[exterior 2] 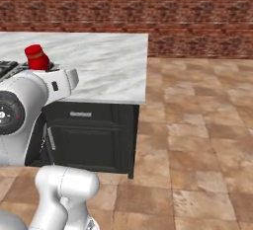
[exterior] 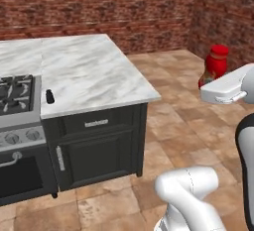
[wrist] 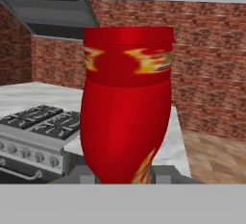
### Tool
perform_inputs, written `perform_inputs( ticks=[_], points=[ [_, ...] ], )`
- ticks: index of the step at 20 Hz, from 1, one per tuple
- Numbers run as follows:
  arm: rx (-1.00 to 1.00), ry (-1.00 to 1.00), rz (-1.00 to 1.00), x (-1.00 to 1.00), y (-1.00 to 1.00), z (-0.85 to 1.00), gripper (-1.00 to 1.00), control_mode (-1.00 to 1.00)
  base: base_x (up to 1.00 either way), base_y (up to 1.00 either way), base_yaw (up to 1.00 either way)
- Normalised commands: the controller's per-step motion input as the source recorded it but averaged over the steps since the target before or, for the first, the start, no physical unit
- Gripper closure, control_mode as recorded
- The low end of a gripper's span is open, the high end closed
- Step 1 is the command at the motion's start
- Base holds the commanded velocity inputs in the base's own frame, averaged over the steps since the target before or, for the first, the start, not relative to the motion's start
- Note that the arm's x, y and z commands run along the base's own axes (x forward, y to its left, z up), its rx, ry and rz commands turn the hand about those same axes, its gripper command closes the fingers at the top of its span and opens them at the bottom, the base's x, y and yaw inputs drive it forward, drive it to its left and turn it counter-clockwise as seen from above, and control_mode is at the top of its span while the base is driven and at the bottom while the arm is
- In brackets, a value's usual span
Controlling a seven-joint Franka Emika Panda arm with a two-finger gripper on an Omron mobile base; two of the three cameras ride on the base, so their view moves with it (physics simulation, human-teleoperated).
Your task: Take 2 condiments from the cabinet and move them on the counter near the stove.Make sure the condiments are lined up with each other, next to each other.
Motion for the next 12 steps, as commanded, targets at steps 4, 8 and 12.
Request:
perform_inputs(
  ticks=[4,8,12],
  points=[
    [0.00,0.00,0.00,0.00,0.00,0.00,1.00,1.00,0.03,1.00,0.00],
    [0.00,0.00,0.00,0.00,0.00,0.00,1.00,1.00,0.08,1.00,0.03],
    [0.00,0.00,0.00,0.00,0.00,0.00,1.00,1.00,0.15,1.00,0.06]
  ],
)
